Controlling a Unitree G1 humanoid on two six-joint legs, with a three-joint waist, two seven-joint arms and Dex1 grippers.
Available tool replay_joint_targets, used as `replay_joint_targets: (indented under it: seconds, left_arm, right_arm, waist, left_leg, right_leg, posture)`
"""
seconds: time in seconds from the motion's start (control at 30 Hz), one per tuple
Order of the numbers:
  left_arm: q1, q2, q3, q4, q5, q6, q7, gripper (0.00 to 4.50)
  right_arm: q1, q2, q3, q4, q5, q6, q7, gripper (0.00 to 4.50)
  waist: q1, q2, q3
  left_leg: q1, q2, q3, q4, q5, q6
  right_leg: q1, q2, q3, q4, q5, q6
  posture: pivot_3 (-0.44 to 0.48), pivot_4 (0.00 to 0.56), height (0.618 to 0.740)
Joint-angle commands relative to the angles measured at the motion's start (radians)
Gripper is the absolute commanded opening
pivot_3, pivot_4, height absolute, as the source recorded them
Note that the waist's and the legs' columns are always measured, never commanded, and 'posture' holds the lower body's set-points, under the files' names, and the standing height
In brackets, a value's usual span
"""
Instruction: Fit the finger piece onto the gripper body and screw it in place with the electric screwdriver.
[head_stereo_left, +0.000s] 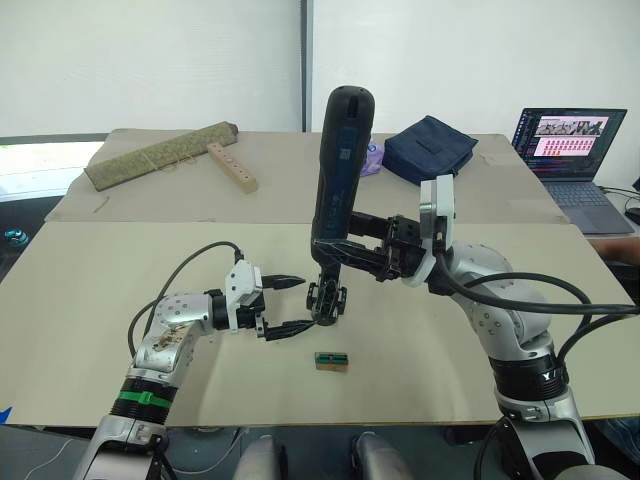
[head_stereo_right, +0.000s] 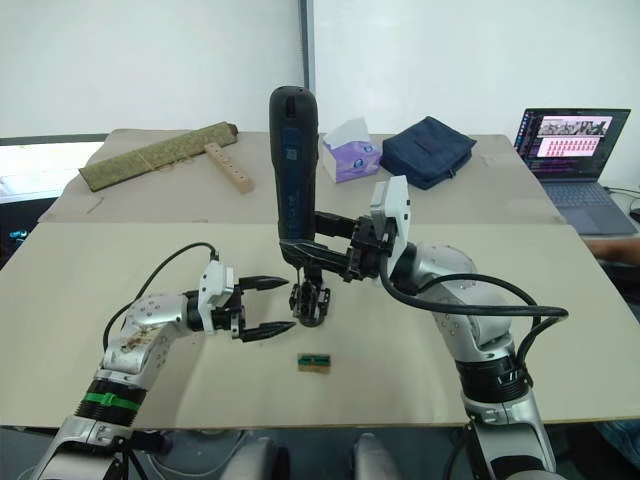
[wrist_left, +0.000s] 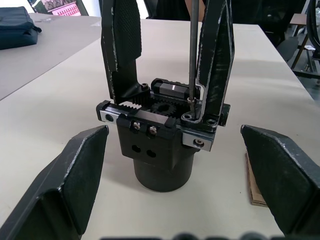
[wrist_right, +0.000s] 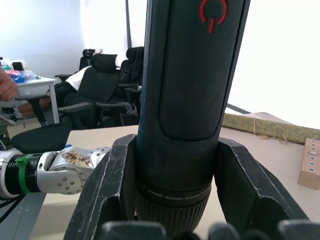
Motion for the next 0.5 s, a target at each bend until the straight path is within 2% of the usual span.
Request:
replay_joint_targets:
  seconds: [0.03, 0.5]
  left_arm:
    - [-0.001, 0.006, 0.0, -0.037, 0.001, -0.001, 0.003, 4.5]
    - [0.001, 0.006, -0.004, -0.036, 0.001, -0.002, 0.006, 4.5]
  right_arm:
    - [-0.027, 0.007, -0.028, -0.016, 0.003, -0.025, 0.0, 1.82]
    - [-0.036, 0.005, -0.032, -0.011, 0.008, -0.025, 0.007, 1.82]
  waist:
    - [0.0, 0.0, 0.0]
    - [0.0, 0.0, 0.0]
  left_leg:
    - [0.0, 0.0, 0.0, 0.0, 0.0, 0.0]
    - [0.0, 0.0, 0.0, 0.0, 0.0, 0.0]
  right_leg:
    - [0.0, 0.0, 0.0, 0.0, 0.0, 0.0]
    - [0.0, 0.0, 0.0, 0.0, 0.0, 0.0]
  posture:
    - [0.0, 0.15, 0.74]
    - [0.0, 0.15, 0.74]
